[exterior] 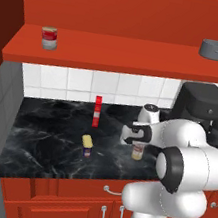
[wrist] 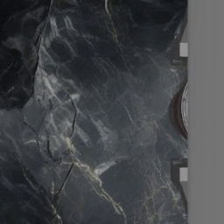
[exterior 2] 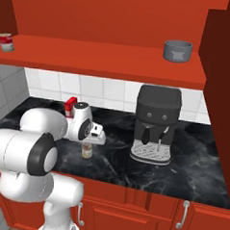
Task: Pick the cans from the counter and place them in their designated side in the cabinet.
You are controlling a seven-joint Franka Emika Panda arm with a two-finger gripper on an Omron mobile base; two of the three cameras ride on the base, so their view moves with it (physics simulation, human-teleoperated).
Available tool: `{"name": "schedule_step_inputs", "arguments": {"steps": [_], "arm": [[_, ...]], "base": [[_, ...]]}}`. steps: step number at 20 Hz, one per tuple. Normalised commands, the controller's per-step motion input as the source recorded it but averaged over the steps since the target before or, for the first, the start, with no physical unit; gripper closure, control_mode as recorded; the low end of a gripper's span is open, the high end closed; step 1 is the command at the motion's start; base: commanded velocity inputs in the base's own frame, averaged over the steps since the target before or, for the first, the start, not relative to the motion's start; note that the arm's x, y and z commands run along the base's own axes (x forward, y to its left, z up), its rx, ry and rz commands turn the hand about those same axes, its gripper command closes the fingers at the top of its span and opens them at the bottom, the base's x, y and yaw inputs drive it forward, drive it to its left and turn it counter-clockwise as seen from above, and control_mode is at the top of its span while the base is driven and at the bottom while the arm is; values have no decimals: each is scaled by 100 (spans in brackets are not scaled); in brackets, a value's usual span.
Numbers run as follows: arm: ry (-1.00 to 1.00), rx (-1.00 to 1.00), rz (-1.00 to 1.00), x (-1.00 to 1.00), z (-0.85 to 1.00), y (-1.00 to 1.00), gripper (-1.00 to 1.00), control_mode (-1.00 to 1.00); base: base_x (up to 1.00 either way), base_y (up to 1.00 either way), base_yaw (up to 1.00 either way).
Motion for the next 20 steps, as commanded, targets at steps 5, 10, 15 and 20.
{"name": "schedule_step_inputs", "arguments": {"steps": [5,10,15,20], "arm": [[0,0,0,0,-8,0,100,-100],[0,0,0,-1,-6,0,100,-100],[0,1,0,0,-2,0,100,-100],[-3,0,3,-12,6,0,100,-100]], "base": [[0,0,0],[0,0,0],[0,0,0],[0,0,0]]}}
